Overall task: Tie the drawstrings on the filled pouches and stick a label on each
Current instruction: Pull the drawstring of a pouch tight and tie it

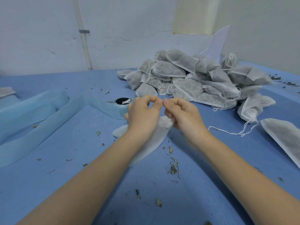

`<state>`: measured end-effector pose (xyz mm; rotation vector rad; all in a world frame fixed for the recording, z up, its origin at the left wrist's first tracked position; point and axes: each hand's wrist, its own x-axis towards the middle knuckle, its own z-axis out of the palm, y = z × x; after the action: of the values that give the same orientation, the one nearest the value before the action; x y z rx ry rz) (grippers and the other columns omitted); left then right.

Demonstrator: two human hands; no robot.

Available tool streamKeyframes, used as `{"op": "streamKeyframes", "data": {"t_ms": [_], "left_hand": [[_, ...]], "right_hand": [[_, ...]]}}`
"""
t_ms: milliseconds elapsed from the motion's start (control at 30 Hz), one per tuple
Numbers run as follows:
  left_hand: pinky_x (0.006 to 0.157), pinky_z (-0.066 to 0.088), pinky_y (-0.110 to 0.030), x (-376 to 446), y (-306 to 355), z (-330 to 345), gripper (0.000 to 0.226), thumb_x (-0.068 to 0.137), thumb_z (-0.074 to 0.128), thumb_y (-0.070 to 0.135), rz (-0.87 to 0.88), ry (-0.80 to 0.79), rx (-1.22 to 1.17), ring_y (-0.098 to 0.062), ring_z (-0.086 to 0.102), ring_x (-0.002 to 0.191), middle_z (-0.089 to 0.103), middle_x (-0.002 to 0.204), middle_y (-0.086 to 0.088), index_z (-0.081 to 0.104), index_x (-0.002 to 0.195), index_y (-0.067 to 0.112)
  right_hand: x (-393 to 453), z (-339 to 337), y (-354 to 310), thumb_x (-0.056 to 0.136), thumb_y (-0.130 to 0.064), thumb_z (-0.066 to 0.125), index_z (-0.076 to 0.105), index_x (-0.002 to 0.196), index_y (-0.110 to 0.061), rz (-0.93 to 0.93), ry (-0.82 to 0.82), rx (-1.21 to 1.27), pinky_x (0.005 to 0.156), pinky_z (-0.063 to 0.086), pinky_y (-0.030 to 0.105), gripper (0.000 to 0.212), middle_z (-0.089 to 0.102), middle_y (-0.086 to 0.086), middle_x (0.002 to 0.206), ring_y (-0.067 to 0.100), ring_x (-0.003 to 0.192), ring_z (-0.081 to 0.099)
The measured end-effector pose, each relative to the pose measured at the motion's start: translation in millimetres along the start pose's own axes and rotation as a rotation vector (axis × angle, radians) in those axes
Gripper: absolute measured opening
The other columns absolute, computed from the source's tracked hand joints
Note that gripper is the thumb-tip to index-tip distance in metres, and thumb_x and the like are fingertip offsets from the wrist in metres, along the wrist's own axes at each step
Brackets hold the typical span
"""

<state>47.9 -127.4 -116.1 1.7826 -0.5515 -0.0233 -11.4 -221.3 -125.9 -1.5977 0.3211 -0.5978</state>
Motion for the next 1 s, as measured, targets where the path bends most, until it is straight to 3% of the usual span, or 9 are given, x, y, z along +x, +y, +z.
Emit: {"op": "streamKeyframes", "data": {"t_ms": [100, 267, 367, 533, 600, 700, 767, 833, 1000], "left_hand": [[0.105, 0.029, -0.039, -1.7, -2.5, 5.6, 0.011, 0.095, 0.049, 0.026, -0.008, 0.067, 0.093, -0.025, 0.044, 0.12, 0.057, 0.116, -0.005, 0.059, 0.089, 0.024], [0.084, 0.016, -0.025, -5.6, -2.3, 8.9, 0.016, 0.098, 0.042, 0.026, 0.03, 0.198, 0.204, -0.021, 0.035, 0.12, 0.046, 0.109, 0.0, 0.057, 0.101, 0.023], [0.076, 0.013, -0.022, 1.8, -2.4, -0.7, 0.013, 0.098, 0.044, 0.025, 0.055, 0.24, 0.241, -0.02, 0.033, 0.117, 0.042, 0.104, 0.001, 0.057, 0.099, 0.024], [0.093, 0.028, -0.026, -0.6, -4.9, -1.2, 0.006, 0.094, 0.052, 0.028, 0.121, 0.155, 0.11, -0.017, 0.039, 0.109, 0.039, 0.09, 0.01, 0.054, 0.088, 0.028], [0.088, 0.036, -0.025, -2.3, -8.0, -1.0, 0.008, 0.09, 0.057, 0.034, 0.116, 0.11, 0.039, -0.013, 0.045, 0.093, 0.038, 0.085, 0.012, 0.055, 0.091, 0.026], [0.07, 0.039, -0.021, -3.8, -10.2, -0.1, 0.037, 0.081, 0.06, 0.055, -0.061, -0.043, -0.042, -0.007, 0.05, 0.078, 0.05, 0.09, 0.005, 0.055, 0.1, 0.024], [0.083, 0.046, -0.028, -5.9, -5.8, 1.9, 0.059, 0.068, 0.067, 0.064, -0.266, -0.194, -0.169, -0.012, 0.061, 0.091, 0.063, 0.1, 0.003, 0.059, 0.105, 0.018], [0.094, 0.05, -0.041, -6.9, -6.5, 4.2, 0.059, 0.066, 0.074, 0.048, -0.407, -0.347, -0.41, -0.024, 0.066, 0.1, 0.07, 0.107, -0.007, 0.065, 0.109, 0.007], [0.092, 0.053, -0.037, -8.5, -12.3, 10.8, 0.038, 0.071, 0.072, 0.006, -0.399, -0.389, -0.691, -0.026, 0.068, 0.097, 0.071, 0.102, -0.014, 0.065, 0.106, -0.005]], "right_hand": [[1.1, -2.8, 1.1, 0.088, -0.026, 0.068, 0.062, 0.073, -0.018, -0.036, 0.043, -0.08, 0.042, 0.028, 0.01, 0.017, 0.041, -0.013, 0.048, 0.001, 0.041, 0.034], [1.1, -8.3, 2.5, 0.081, -0.029, 0.075, 0.072, 0.073, -0.023, -0.104, 0.041, -0.123, 0.044, 0.025, 0.013, 0.01, 0.033, -0.013, 0.042, 0.004, 0.04, 0.028], [2.0, -11.4, 0.9, 0.077, -0.029, 0.078, 0.076, 0.071, -0.027, -0.16, 0.066, -0.127, 0.049, 0.031, 0.007, 0.007, 0.05, -0.017, 0.045, 0.0, 0.047, 0.041], [4.2, -11.2, -0.6, 0.075, -0.024, 0.08, 0.076, 0.066, -0.032, -0.156, 0.18, -0.015, 0.069, 0.043, 0.003, 0.012, 0.073, -0.017, 0.077, -0.009, 0.075, 0.063], [6.1, -13.8, -0.8, 0.075, -0.02, 0.079, 0.076, 0.069, -0.028, -0.116, 0.287, 0.124, 0.076, 0.046, 0.007, 0.01, 0.074, -0.016, 0.078, -0.007, 0.08, 0.066], [10.1, -18.5, -2.2, 0.074, -0.019, 0.081, 0.076, 0.076, -0.022, 0.014, 0.498, 0.399, 0.086, 0.052, 0.03, 0.006, 0.07, -0.014, 0.068, 0.009, 0.075, 0.065], [13.0, -20.0, -2.0, 0.074, -0.019, 0.082, 0.074, 0.078, -0.019, 0.088, 0.607, 0.5, 0.085, 0.056, 0.036, 0.008, 0.067, -0.009, 0.068, 0.016, 0.075, 0.066], [15.4, -22.2, -0.7, 0.074, -0.02, 0.081, 0.071, 0.073, -0.018, 0.144, 0.701, 0.567, 0.074, 0.055, 0.036, 0.01, 0.057, -0.006, 0.065, 0.018, 0.068, 0.057], [20.6, -32.2, 7.0, 0.079, -0.025, 0.077, 0.069, 0.081, -0.023, 0.205, 0.832, 0.548, 0.081, 0.054, 0.031, 0.009, 0.063, -0.011, 0.078, 0.011, 0.074, 0.059]]}}
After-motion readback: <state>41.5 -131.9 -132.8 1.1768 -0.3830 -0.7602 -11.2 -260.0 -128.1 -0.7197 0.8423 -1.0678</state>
